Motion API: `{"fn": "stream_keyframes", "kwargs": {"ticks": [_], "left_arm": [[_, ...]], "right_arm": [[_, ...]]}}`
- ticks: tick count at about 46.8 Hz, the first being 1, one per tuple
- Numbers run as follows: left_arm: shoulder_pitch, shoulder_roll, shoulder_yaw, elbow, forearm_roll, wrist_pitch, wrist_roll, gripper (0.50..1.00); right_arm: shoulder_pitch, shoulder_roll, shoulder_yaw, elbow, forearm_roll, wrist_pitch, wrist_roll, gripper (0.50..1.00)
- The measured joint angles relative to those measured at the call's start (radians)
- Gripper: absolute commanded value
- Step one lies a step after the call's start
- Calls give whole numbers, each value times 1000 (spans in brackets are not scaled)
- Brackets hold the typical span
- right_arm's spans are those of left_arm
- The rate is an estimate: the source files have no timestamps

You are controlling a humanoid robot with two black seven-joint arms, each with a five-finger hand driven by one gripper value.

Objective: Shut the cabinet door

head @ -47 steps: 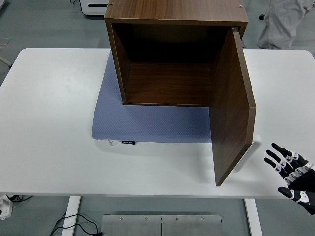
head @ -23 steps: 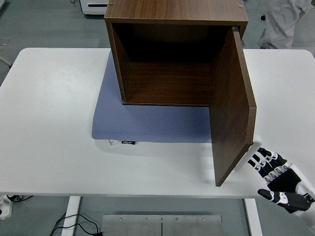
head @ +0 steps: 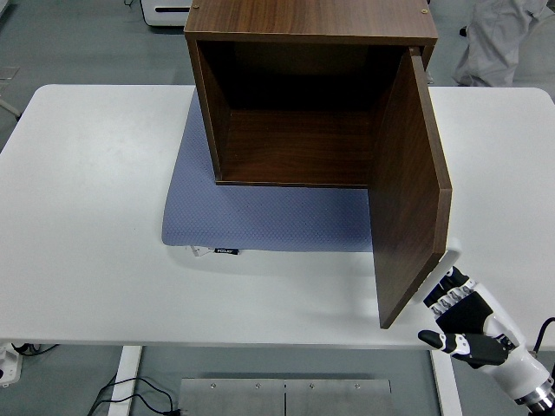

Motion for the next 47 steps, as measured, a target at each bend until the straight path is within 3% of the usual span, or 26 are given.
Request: {"fn": "stream_keyframes", "kwargs": {"ticks": [18, 47], "left_arm": [[-1, 0, 0, 0, 0, 0, 0, 1000], [0, 0, 0, 0, 0, 0, 0, 1000]], "right_arm": [[70, 54, -71, -2, -14, -69, 0, 1000], [146, 115, -125, -19, -17, -133, 0, 1000]]}}
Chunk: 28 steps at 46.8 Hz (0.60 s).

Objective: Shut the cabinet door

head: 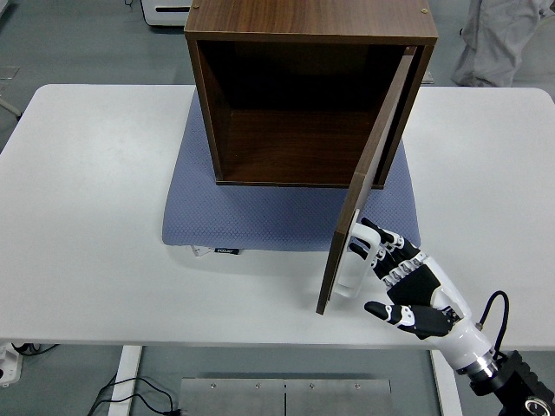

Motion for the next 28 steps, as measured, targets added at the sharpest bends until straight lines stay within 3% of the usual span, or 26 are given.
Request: {"fn": "stream_keyframes", "kwargs": {"ticks": [28], "left_arm": [[-1, 0, 0, 0, 0, 0, 0, 1000]], "right_arm": [[78, 63, -70, -35, 0, -85, 0, 1000]]}}
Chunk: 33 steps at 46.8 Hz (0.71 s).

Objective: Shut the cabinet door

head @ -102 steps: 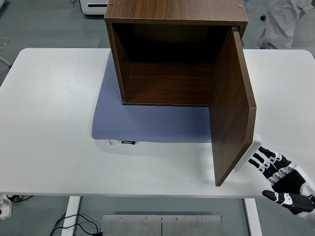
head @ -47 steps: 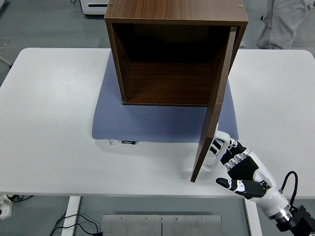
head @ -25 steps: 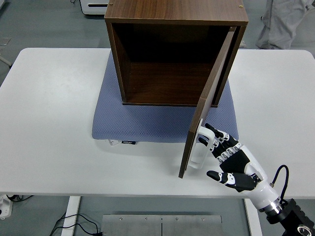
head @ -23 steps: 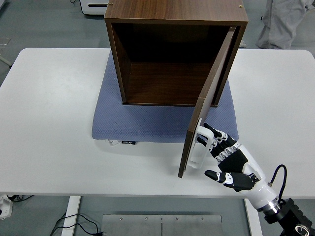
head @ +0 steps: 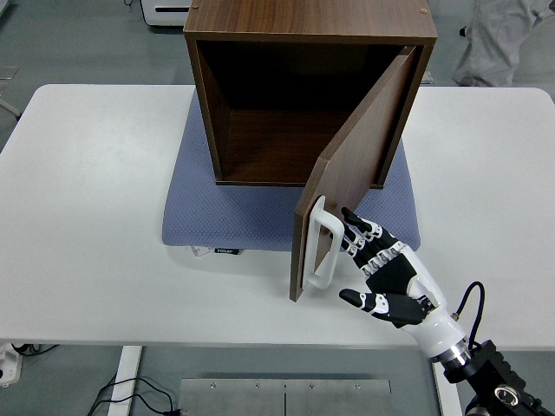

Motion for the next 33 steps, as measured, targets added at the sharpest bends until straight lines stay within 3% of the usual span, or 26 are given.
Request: {"fn": "stream_keyframes", "kwargs": {"ticks": [33], "left_arm": [[1, 0, 0, 0, 0, 0, 0, 1000]], "right_arm": [[62, 66, -27, -59, 0, -73, -11, 1000]]}}
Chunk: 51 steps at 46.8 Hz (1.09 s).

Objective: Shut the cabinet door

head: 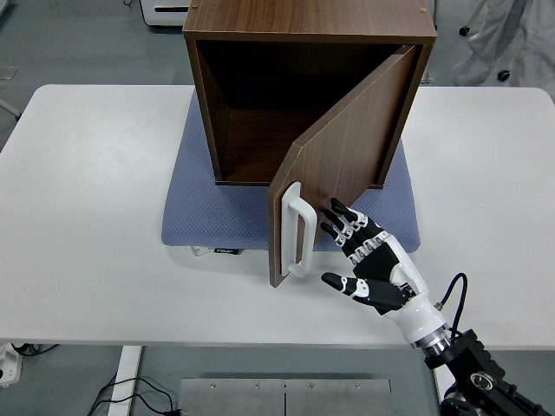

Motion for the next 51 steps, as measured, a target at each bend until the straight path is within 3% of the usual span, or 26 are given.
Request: {"fn": "stream_keyframes", "kwargs": {"ticks": [14, 30, 51], "left_arm": [[0, 0, 0, 0, 0, 0, 0, 1000], [1, 0, 0, 0, 0, 0, 0, 1000], [0, 0, 0, 0, 0, 0, 0, 1000]], "right_arm": [[43, 35, -57, -7, -4, -15, 0, 1000], [112, 73, -72, -95, 2, -41, -6, 1000], [197, 109, -74, -176, 39, -111, -16, 1000]]}}
